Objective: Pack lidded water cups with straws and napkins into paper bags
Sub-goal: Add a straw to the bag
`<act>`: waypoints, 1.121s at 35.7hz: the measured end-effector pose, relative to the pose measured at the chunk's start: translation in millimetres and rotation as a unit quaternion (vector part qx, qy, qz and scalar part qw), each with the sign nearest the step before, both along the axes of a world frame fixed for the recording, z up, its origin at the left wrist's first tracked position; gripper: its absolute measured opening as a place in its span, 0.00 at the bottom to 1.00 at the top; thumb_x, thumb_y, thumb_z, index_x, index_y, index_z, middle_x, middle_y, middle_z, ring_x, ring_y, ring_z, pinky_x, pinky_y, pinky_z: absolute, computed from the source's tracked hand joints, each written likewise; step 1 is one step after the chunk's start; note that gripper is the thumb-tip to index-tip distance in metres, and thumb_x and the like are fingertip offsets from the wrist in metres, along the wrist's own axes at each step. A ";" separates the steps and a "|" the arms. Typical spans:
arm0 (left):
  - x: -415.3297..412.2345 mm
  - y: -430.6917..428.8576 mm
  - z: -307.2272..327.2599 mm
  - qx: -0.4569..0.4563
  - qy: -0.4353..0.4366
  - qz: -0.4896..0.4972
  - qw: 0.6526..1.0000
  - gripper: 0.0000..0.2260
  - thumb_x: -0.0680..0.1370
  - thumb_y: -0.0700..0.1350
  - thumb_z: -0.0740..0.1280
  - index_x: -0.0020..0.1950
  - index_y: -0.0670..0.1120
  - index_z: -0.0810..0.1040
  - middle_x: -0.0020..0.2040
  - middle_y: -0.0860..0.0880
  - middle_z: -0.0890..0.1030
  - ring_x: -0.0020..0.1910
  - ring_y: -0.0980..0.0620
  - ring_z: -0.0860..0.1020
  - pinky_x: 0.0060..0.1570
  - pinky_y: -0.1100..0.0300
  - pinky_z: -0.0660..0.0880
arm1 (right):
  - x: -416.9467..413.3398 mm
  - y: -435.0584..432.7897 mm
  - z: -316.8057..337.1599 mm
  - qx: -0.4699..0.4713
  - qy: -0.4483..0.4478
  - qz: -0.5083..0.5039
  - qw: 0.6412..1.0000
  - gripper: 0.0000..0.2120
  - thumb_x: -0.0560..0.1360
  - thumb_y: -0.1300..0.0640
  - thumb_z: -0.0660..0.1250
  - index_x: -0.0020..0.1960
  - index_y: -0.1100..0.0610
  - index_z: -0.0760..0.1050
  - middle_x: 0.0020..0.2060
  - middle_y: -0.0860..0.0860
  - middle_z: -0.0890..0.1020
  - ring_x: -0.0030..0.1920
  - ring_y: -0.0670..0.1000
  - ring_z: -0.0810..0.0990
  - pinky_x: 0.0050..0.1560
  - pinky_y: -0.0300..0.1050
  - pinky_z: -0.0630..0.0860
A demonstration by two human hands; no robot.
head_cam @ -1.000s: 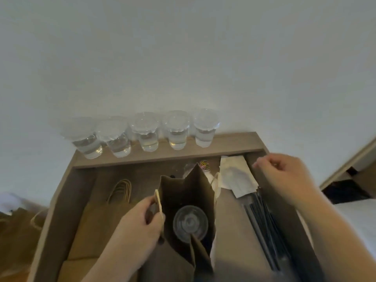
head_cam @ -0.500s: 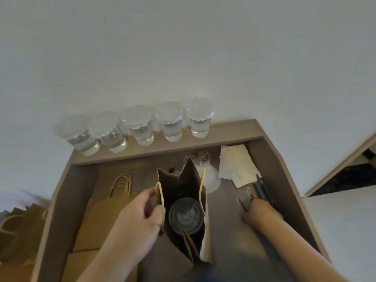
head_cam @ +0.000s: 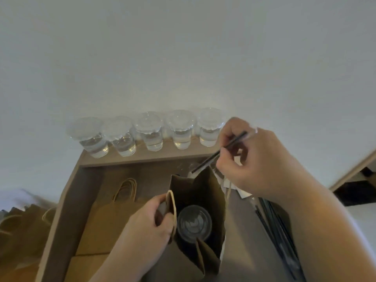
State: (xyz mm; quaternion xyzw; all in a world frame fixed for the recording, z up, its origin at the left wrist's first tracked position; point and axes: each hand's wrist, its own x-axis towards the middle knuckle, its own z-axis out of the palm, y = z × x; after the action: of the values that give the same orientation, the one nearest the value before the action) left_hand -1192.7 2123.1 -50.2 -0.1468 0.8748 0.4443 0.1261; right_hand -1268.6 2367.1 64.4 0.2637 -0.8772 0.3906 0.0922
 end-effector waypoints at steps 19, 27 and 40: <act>-6.5 -15.7 -5.5 0.045 0.018 -0.012 0.999 0.16 0.82 0.51 0.68 0.65 0.70 0.70 0.43 0.58 0.86 0.41 0.56 0.86 0.47 0.53 0.86 | 1.1 -22.3 -8.4 0.181 -0.045 -0.043 0.982 0.03 0.74 0.45 0.68 0.46 0.42 0.74 0.44 0.39 0.78 0.46 0.42 0.79 0.43 0.36 0.77; -11.8 -19.0 -8.7 0.024 0.048 -0.023 0.998 0.18 0.81 0.54 0.68 0.68 0.69 0.70 0.43 0.56 0.86 0.41 0.59 0.84 0.43 0.58 0.84 | 14.0 -16.2 -27.1 0.136 -0.135 -0.067 0.979 0.24 0.72 0.23 0.62 0.65 0.31 0.70 0.55 0.32 0.74 0.57 0.35 0.75 0.51 0.33 0.74; -59.3 -27.0 -7.9 0.057 0.137 -0.052 0.988 0.27 0.81 0.46 0.71 0.73 0.70 0.70 0.63 0.69 0.78 0.66 0.66 0.75 0.67 0.54 0.73 | 74.2 -4.1 -79.7 0.212 -0.375 -0.123 0.894 0.36 0.65 0.22 0.62 0.68 0.39 0.74 0.56 0.39 0.82 0.53 0.41 0.82 0.58 0.41 0.81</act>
State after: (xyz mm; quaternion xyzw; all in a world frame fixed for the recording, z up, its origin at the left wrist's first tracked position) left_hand -1252.0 2096.1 -58.2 -0.0317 0.8636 0.5019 0.0355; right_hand -1194.4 2363.0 -15.3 0.0009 -0.9341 0.2511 -0.2537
